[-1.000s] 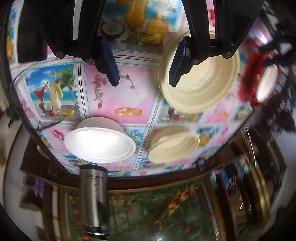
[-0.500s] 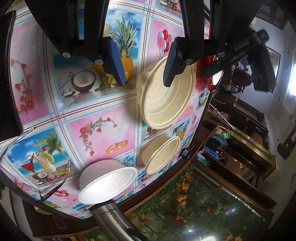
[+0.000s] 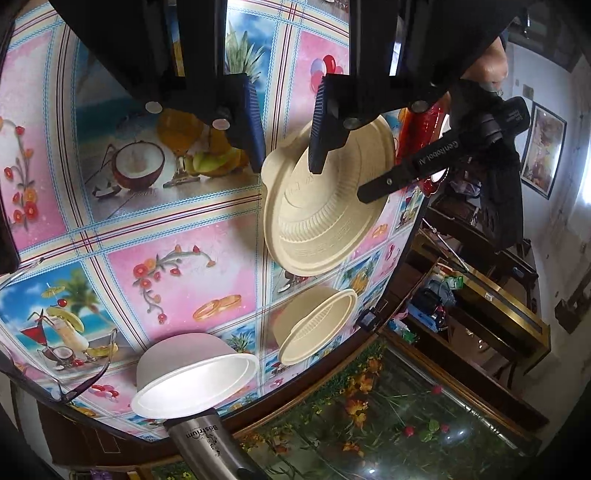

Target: Organize plates and bowls

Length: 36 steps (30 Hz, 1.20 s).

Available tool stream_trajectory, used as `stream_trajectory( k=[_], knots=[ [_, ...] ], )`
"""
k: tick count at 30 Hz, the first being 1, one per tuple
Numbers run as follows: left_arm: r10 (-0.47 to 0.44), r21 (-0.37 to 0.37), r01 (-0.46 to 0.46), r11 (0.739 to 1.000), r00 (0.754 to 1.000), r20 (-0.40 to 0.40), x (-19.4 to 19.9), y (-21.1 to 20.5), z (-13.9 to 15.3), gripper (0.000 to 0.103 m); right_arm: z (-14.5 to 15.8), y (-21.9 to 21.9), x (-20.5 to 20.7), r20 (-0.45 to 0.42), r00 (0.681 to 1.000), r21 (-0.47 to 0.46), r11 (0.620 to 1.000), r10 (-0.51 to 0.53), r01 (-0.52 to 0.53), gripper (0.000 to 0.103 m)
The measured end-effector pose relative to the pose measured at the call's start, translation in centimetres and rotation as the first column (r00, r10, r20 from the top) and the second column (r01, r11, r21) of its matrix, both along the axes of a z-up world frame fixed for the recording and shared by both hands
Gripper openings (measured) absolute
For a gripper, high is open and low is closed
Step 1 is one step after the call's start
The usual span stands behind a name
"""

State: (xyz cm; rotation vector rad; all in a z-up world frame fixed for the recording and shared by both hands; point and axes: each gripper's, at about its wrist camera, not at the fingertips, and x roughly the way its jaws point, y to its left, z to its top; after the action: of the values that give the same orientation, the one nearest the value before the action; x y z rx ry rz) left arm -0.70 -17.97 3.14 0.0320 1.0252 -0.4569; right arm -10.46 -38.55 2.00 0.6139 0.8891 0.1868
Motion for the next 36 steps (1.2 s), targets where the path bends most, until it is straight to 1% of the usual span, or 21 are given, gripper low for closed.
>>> stream_trajectory(
  k=[2, 4, 7, 11, 12, 14, 17, 18, 19, 21, 22, 26, 27, 28, 29, 30, 33, 36],
  knots=[
    [-0.019, 0.024, 0.018, 1.0, 0.999, 0.033, -1.2, -0.1, 0.2, 0.018, 0.4, 0.1, -0.2, 0.013, 1.0, -0.03, 1.0, 0.002, -0.001, 0.023],
    [-0.034, 0.043, 0.032, 0.999, 0.998, 0.05, -2.2, -0.1, 0.4, 0.018, 0.9, 0.4, -0.4, 0.024, 1.0, -0.073, 0.997, 0.005, -0.004, 0.021],
    [-0.061, 0.053, 0.057, 0.997, 0.995, 0.079, -4.1, 0.1, 0.9, 0.018, 1.8, 0.7, -0.9, 0.044, 0.999, -0.126, 0.992, -0.004, 0.01, 0.02],
    [-0.07, 0.042, 0.067, 0.997, 0.995, 0.071, -5.2, 0.6, 1.0, 0.019, 2.2, 1.1, -1.0, 0.042, 0.999, -0.162, 0.987, 0.004, 0.003, 0.021],
    [-0.07, 0.037, 0.068, 0.997, 0.995, 0.068, -5.3, 0.8, 0.9, 0.02, 2.3, 1.3, -1.0, 0.042, 0.999, -0.176, 0.984, 0.012, -0.005, 0.024],
    [-0.063, 0.021, 0.062, 0.998, 0.996, 0.057, -5.0, 1.0, 0.7, 0.019, 2.3, 1.8, -0.9, 0.041, 0.999, -0.21, 0.978, 0.022, -0.013, 0.024],
    [-0.055, 0.007, 0.054, 0.998, 0.998, 0.037, -4.7, 1.4, 0.1, 0.019, 1.7, 2.2, -0.7, 0.022, 1.0, -0.217, 0.976, 0.021, -0.015, 0.025],
    [-0.055, 0.004, 0.054, 0.999, 0.998, 0.036, -4.8, 1.4, 0.1, 0.019, 1.5, 2.1, -0.7, 0.014, 1.0, -0.217, 0.976, 0.021, -0.018, 0.027],
    [-0.056, 0.003, 0.056, 0.998, 0.998, 0.035, -4.8, 1.4, 0.0, 0.019, 1.4, 2.1, -0.8, 0.013, 1.0, -0.217, 0.976, 0.018, -0.015, 0.033],
    [-0.057, 0.003, 0.056, 0.998, 0.998, 0.036, -4.8, 1.4, 0.0, 0.019, 1.3, 1.8, -1.2, 0.007, 1.0, -0.219, 0.976, 0.007, -0.006, 0.043],
    [-0.057, 0.002, 0.057, 0.998, 0.998, 0.036, -4.8, 1.4, 0.0, 0.019, 1.3, 1.7, -1.4, 0.005, 1.0, -0.214, 0.977, 0.007, -0.005, 0.045],
    [-0.063, 0.007, 0.063, 0.998, 0.997, 0.041, -5.1, 1.2, -0.1, 0.019, 1.2, 1.5, -2.4, -0.002, 1.0, -0.181, 0.983, 0.006, -0.006, 0.045],
    [-0.063, 0.009, 0.062, 0.998, 0.997, 0.044, -5.1, 1.2, -0.1, 0.019, 1.2, 1.7, -2.5, -0.001, 1.0, -0.183, 0.983, 0.009, -0.009, 0.044],
    [-0.063, 0.011, 0.063, 0.998, 0.997, 0.049, -5.2, 1.1, -0.1, 0.02, 1.2, 1.9, -2.6, 0.0, 1.0, -0.183, 0.983, 0.011, -0.011, 0.04],
    [-0.069, 0.006, 0.069, 0.998, 0.996, 0.054, -5.4, 1.1, 0.0, 0.021, 1.1, 2.0, -2.6, 0.0, 1.0, -0.181, 0.983, 0.012, -0.012, 0.034],
    [-0.071, 0.009, 0.071, 0.997, 0.995, 0.065, -5.6, 1.0, 0.2, 0.02, 1.0, 2.1, -2.5, -0.001, 1.0, -0.181, 0.983, 0.019, -0.019, 0.025],
    [-0.087, 0.042, 0.083, 0.996, 0.991, 0.104, -6.4, 0.5, 0.4, 0.02, 1.0, 2.1, -2.5, 0.01, 1.0, -0.196, 0.981, 0.0, 0.002, 0.023],
    [-0.104, 0.041, 0.1, 0.994, 0.989, 0.104, -6.8, 0.2, 0.4, 0.02, 1.2, 2.0, -2.7, 0.02, 1.0, -0.203, 0.979, -0.003, 0.007, 0.018]
  ],
)
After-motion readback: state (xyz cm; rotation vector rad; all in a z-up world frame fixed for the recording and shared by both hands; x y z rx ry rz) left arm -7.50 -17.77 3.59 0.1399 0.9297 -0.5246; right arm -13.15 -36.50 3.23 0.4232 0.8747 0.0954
